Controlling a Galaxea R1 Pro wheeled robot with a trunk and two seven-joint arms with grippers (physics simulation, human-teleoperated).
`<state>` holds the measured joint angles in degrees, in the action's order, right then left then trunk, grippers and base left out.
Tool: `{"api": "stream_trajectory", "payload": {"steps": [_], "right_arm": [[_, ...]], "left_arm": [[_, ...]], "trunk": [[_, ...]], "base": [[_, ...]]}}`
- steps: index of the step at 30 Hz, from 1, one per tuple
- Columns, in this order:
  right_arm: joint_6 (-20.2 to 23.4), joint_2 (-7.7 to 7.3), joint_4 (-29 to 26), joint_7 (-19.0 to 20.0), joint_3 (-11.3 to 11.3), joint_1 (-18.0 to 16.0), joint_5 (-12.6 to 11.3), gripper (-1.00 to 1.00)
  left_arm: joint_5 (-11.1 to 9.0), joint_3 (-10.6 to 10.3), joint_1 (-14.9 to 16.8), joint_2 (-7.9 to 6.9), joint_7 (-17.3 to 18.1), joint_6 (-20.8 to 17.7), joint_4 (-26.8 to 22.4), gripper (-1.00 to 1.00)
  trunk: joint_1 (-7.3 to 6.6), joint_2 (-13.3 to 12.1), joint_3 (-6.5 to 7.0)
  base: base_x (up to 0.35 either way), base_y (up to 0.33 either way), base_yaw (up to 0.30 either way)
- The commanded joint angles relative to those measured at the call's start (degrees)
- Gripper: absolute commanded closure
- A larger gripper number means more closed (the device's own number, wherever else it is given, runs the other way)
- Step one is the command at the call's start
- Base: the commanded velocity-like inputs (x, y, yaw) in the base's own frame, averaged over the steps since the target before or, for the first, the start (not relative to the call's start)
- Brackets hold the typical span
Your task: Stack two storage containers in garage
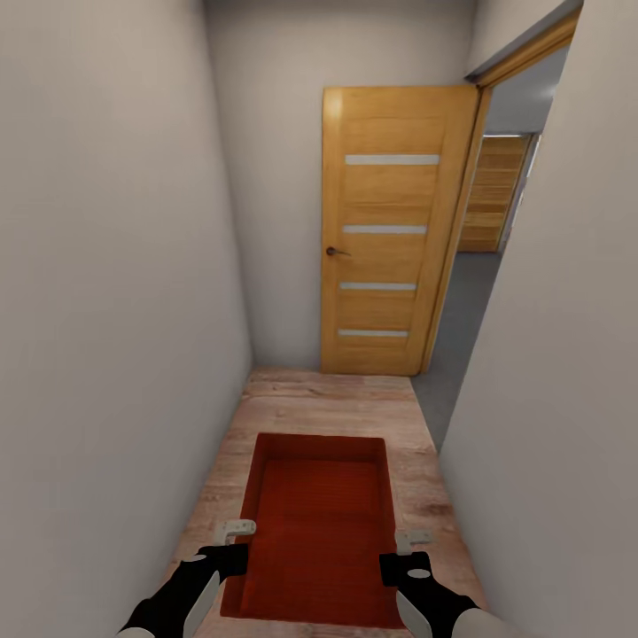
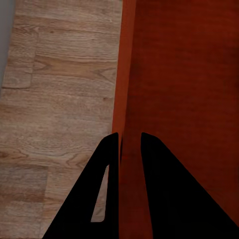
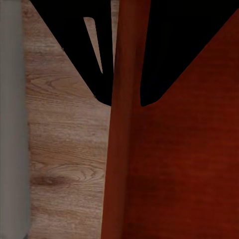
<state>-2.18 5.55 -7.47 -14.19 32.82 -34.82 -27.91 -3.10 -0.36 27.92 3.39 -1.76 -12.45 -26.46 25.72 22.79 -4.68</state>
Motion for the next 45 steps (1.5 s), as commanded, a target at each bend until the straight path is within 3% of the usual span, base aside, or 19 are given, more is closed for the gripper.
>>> {"api": "stream_trajectory", "payload": {"steps": [1, 45], "right_arm": [[-0.37, -0.28, 1.02, -0.49, 0.58, -0.08, -1.18, 1.00], [-0.37, -0.33, 1.05, -0.49, 0.58, -0.08, -1.18, 1.00]], "left_arm": [[0.55, -0.52, 0.03, -0.05, -0.62, -0.39, -0.26, 1.00], [0.55, -0.52, 0.03, -0.07, -0.62, -0.39, -0.26, 1.00]], "trunk": [[0.07, 0.13, -0.12], [0.07, 0.13, -0.12]], "base": [[0.324, 0.000, 0.000], [0.324, 0.000, 0.000]]}}
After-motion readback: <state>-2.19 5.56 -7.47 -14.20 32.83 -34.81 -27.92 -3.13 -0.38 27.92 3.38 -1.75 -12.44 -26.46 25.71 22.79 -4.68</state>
